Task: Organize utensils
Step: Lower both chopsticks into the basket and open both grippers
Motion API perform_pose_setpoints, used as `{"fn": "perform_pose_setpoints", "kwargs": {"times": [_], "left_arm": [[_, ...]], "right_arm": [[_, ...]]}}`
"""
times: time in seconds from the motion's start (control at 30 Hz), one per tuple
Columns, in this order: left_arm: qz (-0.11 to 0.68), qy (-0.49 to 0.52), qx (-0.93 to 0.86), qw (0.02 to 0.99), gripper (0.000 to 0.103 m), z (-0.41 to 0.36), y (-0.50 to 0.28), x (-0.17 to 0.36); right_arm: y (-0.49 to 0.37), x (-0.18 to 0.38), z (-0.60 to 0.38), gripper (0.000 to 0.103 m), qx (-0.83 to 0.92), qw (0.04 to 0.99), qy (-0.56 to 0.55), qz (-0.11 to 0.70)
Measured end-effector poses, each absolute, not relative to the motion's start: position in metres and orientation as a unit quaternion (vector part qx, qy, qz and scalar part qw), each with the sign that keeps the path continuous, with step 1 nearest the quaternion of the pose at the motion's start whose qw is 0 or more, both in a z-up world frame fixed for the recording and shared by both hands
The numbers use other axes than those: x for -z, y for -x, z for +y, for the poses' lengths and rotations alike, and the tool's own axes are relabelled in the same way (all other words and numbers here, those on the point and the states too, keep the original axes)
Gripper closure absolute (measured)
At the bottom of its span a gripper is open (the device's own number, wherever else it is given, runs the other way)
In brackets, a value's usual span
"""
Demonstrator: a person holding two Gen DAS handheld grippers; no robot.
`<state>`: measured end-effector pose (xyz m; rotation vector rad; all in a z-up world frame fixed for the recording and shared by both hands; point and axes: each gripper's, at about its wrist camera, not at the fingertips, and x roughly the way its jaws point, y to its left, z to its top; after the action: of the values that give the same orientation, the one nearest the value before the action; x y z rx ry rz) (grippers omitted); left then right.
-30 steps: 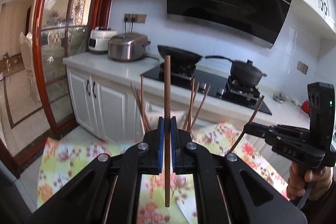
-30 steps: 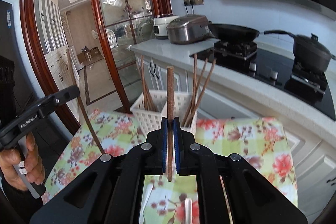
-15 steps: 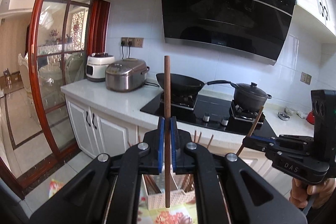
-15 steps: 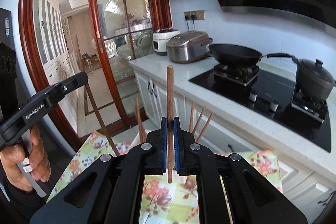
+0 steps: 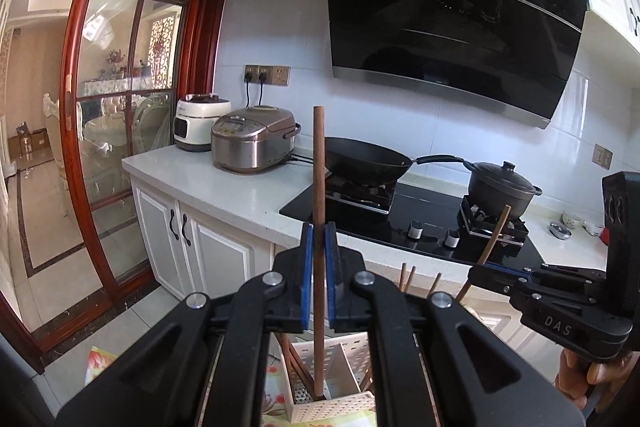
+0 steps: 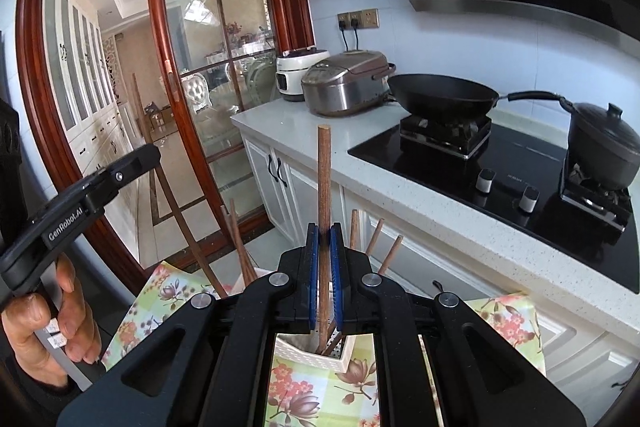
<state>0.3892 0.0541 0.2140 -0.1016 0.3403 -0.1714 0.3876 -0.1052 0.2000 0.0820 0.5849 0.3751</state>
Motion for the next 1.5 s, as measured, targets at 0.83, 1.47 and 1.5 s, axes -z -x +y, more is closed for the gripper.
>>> {"fn": "perform_pose_setpoints", "kwargs": {"times": [0.83, 1.47, 1.5], "left_arm": [[0.254, 0.039, 0.084, 0.963, 0.097, 0.04, -0.434, -0.131], [0.277, 0.051, 0.108, 0.953, 0.08, 0.048, -0.423, -0.129], [0.274, 0.052, 0.108, 0.954, 0.08, 0.049, -0.42, -0.132]], "right_arm": [[-0.418, -0.148, -0.07, 0.095, -0.193, 0.917, -0.021, 0.348], [-0.42, -0.151, -0.073, 0.075, -0.193, 0.925, 0.002, 0.328], [-0.418, -0.153, -0.076, 0.071, -0.19, 0.927, 0.001, 0.325]]}}
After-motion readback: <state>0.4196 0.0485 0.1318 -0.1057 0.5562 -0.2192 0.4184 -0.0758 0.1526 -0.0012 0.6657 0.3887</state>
